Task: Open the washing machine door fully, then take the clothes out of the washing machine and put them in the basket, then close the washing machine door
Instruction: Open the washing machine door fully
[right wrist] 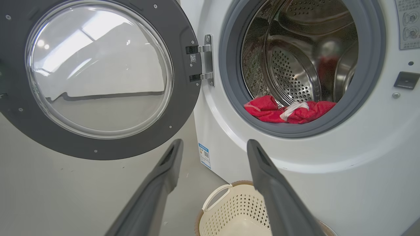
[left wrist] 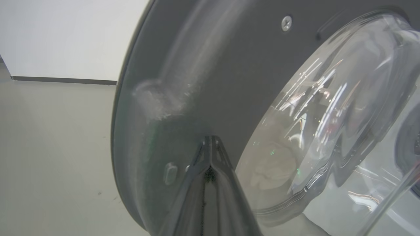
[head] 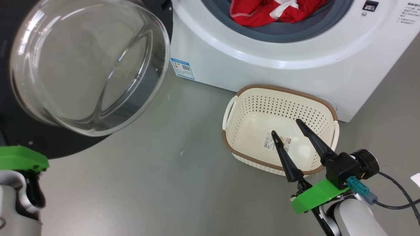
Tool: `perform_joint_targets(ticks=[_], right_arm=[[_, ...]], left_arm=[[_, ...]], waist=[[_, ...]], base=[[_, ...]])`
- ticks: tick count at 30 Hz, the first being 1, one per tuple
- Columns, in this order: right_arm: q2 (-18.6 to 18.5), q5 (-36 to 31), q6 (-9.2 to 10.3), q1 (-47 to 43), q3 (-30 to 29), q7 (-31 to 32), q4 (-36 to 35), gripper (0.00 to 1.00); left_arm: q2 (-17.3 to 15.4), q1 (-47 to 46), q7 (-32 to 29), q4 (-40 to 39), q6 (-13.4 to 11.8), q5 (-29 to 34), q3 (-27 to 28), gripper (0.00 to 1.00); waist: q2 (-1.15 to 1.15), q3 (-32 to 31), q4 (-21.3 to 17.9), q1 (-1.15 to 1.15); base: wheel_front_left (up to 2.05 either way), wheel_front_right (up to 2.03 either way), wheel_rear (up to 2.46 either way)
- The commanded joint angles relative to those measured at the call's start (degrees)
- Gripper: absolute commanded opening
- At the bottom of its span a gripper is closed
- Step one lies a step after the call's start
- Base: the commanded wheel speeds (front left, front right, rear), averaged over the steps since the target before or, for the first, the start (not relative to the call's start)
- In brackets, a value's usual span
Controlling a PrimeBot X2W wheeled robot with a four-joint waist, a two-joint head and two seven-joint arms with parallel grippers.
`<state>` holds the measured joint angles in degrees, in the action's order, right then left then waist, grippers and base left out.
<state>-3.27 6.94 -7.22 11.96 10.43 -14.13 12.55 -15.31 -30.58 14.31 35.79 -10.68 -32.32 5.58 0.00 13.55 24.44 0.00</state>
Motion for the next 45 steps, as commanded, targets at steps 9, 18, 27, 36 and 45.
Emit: perform_joint_targets(ticks=[9,18,27,36,45], right_arm=[[0.39,-0.46,-0.26,1.96,1.32,0.07,-1.72,1.0],[0.39,0.47,-0.26,1.99,1.27,-0.17,-1.18,1.0],[0.39,2.59,-0.26,1.78,1.41,-0.65,-0.26,1.0],[0.39,4.48,-0.26,1.26,-0.18,-0.84,-0.43,1.0],[0.39,4.65,-0.26,1.4,-3.8,-0.85,-2.13,1.0]], left_arm=[[-4.49,-3.49,0.67,1.41,1.42,2.77,6.98,0.0],[-2.57,-2.25,0.68,-0.17,3.08,5.8,8.69,0.0],[0.36,1.89,0.68,-6.99,3.71,8.05,9.81,0.91],[1.34,6.38,0.69,-20.31,3.75,10.84,10.15,1.0],[4.46,10.0,-1.14,-33.16,6.92,11.44,3.44,1.0]], waist=[[0.0,-0.05,-1.3,0.0],[0.0,-1.11,-1.67,0.0],[0.0,-3.22,-2.77,0.0],[0.0,-5.03,-5.53,0.0],[0.0,-5.22,-10.04,0.0]], base=[[0.0,0.0,0.0],[0.0,0.0,0.0],[0.0,0.0,0.0],[0.0,0.0,0.0],[0.0,0.0,0.0]])
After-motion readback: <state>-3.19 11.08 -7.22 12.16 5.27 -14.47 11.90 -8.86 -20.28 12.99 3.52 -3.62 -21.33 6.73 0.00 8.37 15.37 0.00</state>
